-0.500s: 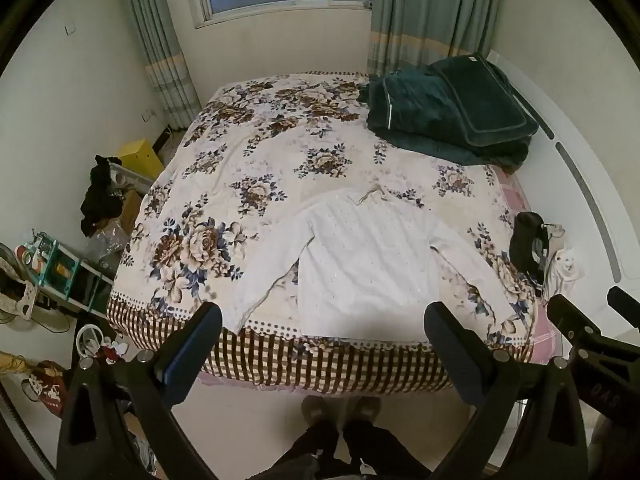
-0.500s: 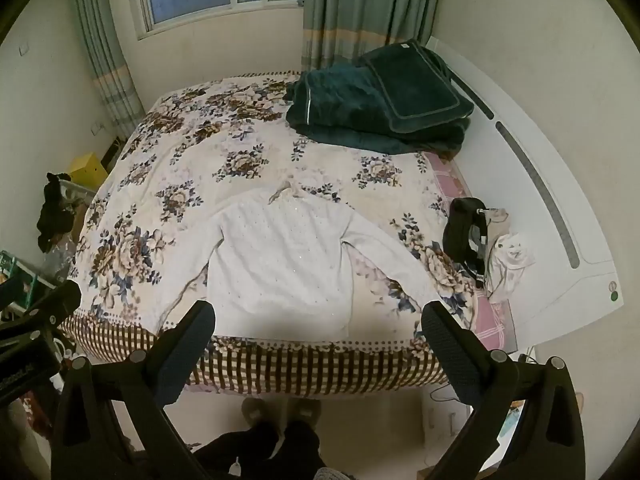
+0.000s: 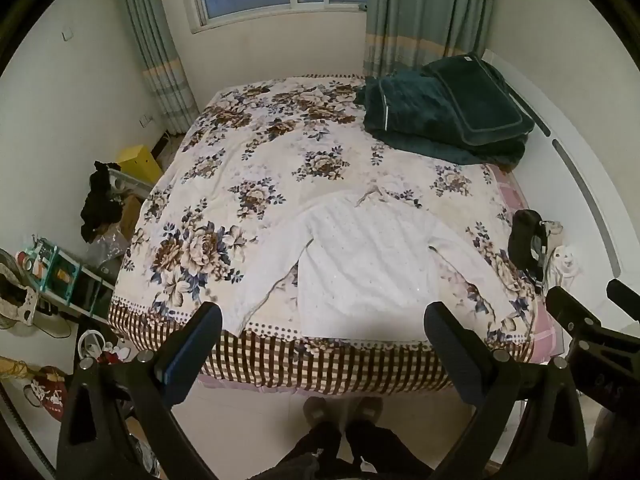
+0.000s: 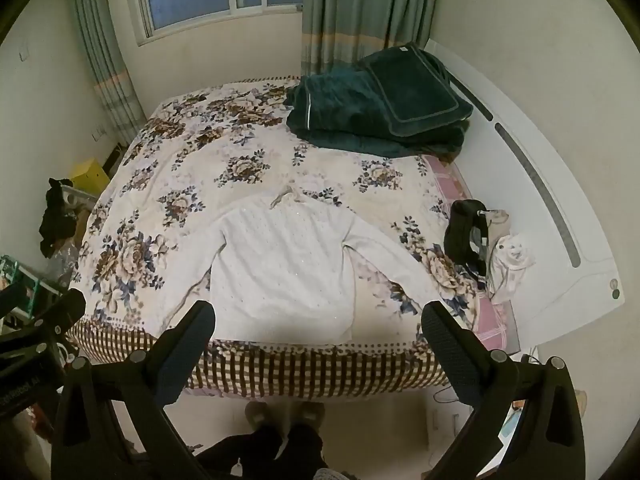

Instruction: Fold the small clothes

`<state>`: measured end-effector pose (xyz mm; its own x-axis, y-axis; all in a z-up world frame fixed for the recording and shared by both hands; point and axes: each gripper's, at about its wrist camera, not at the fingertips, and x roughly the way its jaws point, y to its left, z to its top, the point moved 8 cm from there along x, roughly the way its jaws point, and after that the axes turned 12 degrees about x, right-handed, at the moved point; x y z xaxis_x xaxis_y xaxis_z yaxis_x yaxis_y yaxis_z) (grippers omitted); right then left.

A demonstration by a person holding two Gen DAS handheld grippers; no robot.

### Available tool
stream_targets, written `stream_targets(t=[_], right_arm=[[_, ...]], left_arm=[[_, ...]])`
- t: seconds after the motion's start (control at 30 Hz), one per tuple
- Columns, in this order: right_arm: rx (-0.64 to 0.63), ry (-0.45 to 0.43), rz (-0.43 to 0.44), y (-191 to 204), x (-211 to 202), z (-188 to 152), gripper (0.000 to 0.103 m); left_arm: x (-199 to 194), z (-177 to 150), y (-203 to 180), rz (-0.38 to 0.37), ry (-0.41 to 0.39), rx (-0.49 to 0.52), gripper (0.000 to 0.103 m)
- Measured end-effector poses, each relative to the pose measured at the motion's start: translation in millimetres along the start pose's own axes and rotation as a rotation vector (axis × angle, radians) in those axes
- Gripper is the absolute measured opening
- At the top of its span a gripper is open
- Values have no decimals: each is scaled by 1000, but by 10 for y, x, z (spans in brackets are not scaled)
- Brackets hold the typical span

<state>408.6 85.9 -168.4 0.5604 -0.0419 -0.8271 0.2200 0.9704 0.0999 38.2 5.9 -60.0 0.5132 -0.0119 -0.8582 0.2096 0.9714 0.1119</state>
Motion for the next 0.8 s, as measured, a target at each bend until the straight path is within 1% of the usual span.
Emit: stream_targets(t=[0.03, 0.27, 0.3, 0.43, 0.73, 0.77, 0.8], right_arm=[[6, -1, 2, -19, -64, 12, 103], [7, -7, 4, -55, -60, -13, 103], [6, -8, 4, -27, -112, 8, 103], [9, -12, 5, 6, -156, 105, 103], [10, -17, 7, 22, -171, 60, 103], [13, -16, 10, -12, -183, 146, 103], [13, -16, 10, -6, -186, 152, 103]], left_arm=[[40, 7, -76, 8, 3, 6, 103], [-1, 65, -160, 9, 2, 15, 103], [-14, 89, -172, 8, -1, 15, 103], [-54, 90, -203, 11, -11, 17, 103], [-71, 59, -194, 10, -22, 15, 103], [-69, 64, -194, 12, -21, 13, 103], [-69, 63, -195, 13, -21, 12, 103]])
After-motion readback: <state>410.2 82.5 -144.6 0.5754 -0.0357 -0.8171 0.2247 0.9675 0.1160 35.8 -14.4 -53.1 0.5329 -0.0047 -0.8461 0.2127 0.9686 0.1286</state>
